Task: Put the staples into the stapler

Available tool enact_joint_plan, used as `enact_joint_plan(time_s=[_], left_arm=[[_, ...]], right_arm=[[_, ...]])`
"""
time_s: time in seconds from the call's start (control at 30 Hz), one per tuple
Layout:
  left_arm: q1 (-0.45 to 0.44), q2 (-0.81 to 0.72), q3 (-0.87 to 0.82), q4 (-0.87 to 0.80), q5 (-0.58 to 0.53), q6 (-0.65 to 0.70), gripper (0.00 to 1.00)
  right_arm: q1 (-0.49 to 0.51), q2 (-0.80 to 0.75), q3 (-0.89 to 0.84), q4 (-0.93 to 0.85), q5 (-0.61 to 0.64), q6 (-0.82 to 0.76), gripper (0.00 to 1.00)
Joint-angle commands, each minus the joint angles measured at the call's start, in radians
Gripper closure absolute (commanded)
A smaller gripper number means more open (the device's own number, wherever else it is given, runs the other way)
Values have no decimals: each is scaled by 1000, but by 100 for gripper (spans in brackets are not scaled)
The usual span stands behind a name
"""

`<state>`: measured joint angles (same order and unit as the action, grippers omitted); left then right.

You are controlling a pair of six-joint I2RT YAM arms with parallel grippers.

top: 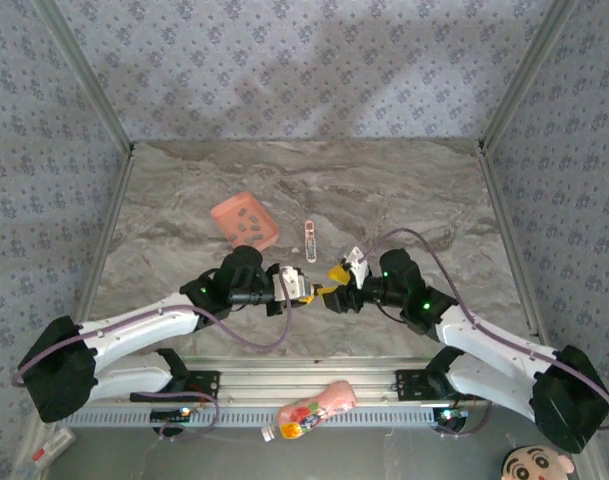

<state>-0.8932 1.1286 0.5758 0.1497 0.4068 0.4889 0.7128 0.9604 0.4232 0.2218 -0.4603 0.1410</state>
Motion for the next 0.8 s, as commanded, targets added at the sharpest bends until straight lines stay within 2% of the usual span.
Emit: enact_joint_plan(time_s=[0.0, 0.17, 0.27, 0.77], left_arm=[[-8, -14, 8, 2, 0, 2, 83], [-7, -10, 11, -13, -14, 19, 83], [-8, -7, 10, -5, -14, 19, 83], [-7, 11, 14, 13, -16, 19, 83]], right_arm=[[-15, 31, 20, 47, -8, 243, 42], [-48, 65, 20, 97, -25, 443, 45], [-69, 76, 24, 97, -64, 511, 47], [-70, 138, 43, 62, -189, 538, 50]])
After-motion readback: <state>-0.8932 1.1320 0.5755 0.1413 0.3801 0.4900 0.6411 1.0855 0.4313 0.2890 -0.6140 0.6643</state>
